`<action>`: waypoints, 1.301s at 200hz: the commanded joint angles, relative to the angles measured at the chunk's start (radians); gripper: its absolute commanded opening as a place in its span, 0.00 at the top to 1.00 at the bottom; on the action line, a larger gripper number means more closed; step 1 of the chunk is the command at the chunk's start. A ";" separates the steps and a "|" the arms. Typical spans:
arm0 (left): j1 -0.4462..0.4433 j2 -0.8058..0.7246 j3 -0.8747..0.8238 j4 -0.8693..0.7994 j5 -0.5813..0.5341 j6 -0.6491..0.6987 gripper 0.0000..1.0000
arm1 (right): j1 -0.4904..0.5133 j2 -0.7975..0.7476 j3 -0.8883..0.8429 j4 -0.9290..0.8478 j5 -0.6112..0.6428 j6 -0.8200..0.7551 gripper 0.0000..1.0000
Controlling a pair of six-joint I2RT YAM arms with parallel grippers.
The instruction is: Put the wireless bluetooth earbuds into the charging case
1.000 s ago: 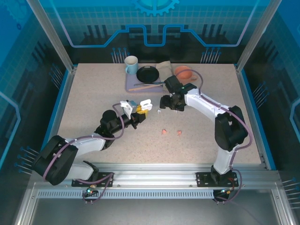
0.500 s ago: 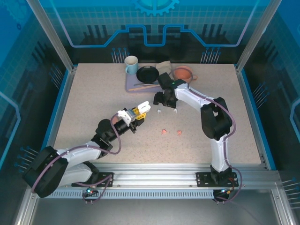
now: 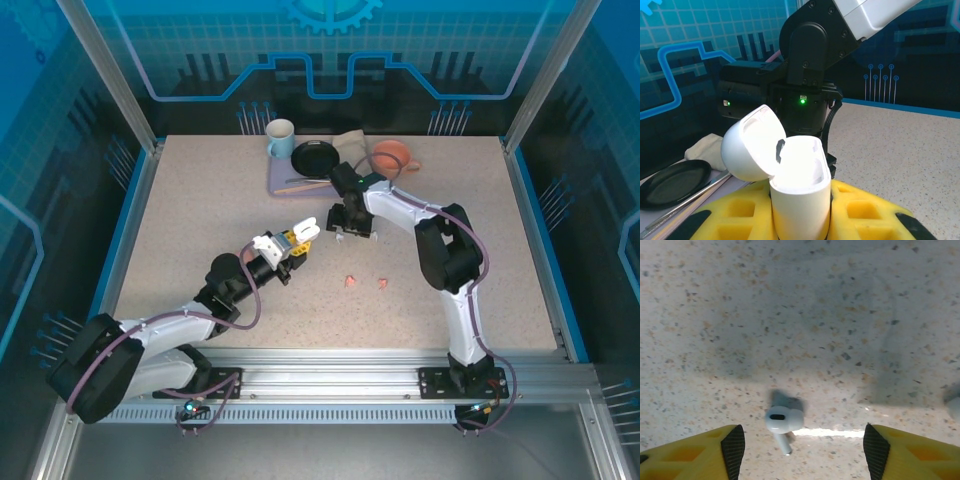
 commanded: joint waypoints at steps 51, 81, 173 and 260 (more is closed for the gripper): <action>-0.003 -0.027 0.023 -0.007 -0.011 0.012 1.00 | 0.039 0.071 0.090 -0.077 0.026 0.015 0.38; -0.002 -0.031 0.028 -0.016 -0.011 0.013 1.00 | 0.043 0.089 0.109 -0.099 0.035 0.019 0.43; -0.002 -0.037 0.035 -0.037 -0.007 0.010 1.00 | 0.047 0.123 0.136 -0.100 0.026 -0.001 0.52; -0.002 -0.036 0.042 -0.047 0.000 0.008 1.00 | 0.044 0.128 0.131 -0.094 0.031 -0.008 0.57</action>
